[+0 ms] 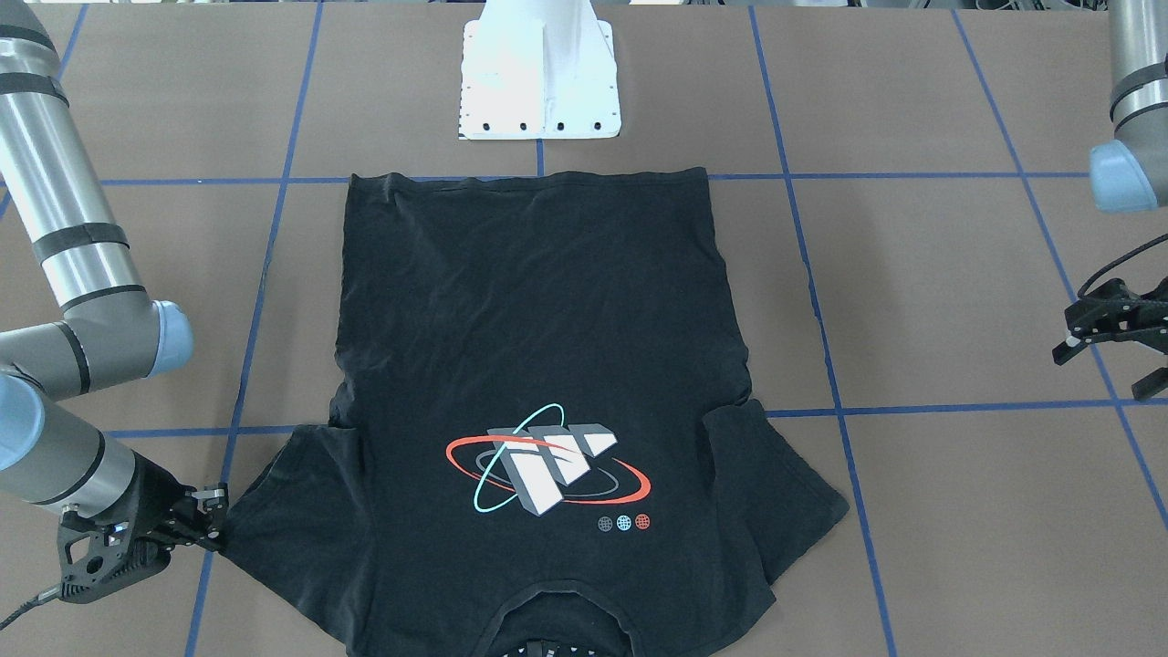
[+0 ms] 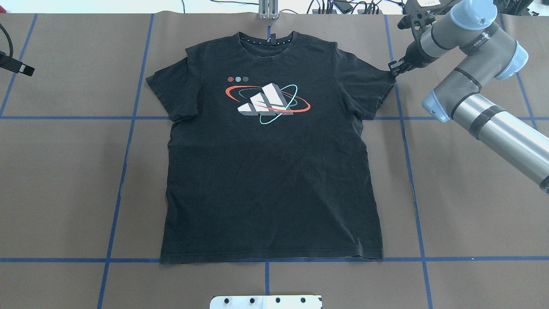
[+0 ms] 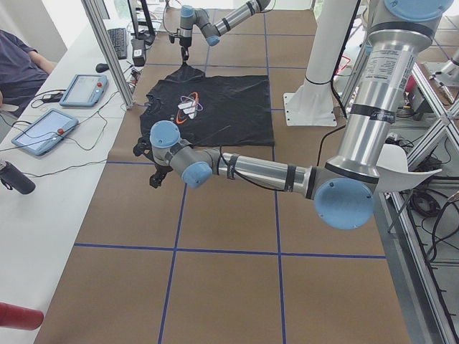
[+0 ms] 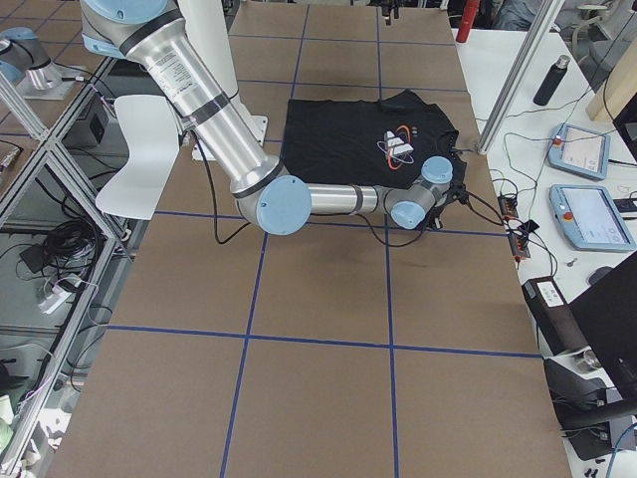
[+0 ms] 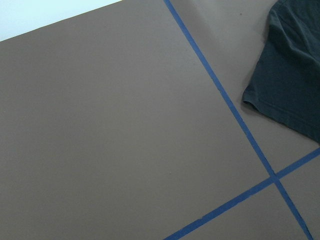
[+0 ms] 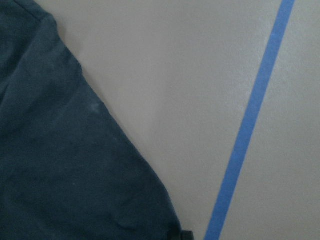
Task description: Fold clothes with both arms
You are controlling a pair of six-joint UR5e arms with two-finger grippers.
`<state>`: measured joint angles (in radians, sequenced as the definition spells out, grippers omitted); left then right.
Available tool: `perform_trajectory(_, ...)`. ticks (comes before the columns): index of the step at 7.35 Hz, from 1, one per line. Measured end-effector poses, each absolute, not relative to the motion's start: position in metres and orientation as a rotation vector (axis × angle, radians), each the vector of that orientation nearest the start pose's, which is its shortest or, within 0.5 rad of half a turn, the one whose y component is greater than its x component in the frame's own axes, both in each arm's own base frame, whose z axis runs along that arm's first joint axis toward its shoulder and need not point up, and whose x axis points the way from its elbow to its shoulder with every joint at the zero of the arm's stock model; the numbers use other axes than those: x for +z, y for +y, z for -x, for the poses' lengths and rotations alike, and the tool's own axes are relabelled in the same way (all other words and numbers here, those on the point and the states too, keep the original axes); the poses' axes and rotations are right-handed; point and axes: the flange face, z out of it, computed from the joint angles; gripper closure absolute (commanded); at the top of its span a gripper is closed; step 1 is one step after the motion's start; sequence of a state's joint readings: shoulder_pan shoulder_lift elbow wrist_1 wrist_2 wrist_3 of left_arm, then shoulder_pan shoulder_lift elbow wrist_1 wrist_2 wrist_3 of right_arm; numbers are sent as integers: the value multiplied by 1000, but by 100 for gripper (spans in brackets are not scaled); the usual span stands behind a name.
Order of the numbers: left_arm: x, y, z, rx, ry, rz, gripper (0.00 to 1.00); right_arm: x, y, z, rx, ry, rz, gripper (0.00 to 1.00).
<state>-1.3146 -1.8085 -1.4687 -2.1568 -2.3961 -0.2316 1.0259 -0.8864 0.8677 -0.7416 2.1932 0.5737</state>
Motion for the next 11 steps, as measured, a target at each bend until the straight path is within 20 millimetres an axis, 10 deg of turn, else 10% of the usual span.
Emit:
perform_trajectory(3, 506, -603, -96, 321, 930, -471, 0, 399, -736, 368, -117, -969, -326, 100)
perform_trajectory(7, 506, -603, -96, 321, 930, -472, 0, 257, -729, 473, 66, -943, -252, 100)
perform_trajectory(10, 507, -603, -97, 322, 930, -469, 0, 235, -710, 528, 124, -886, -271, 100)
perform_trajectory(11, 507, -603, -98, 324, 930, -469, 0, 237, -706, 540, 125, -868, -278, 34)
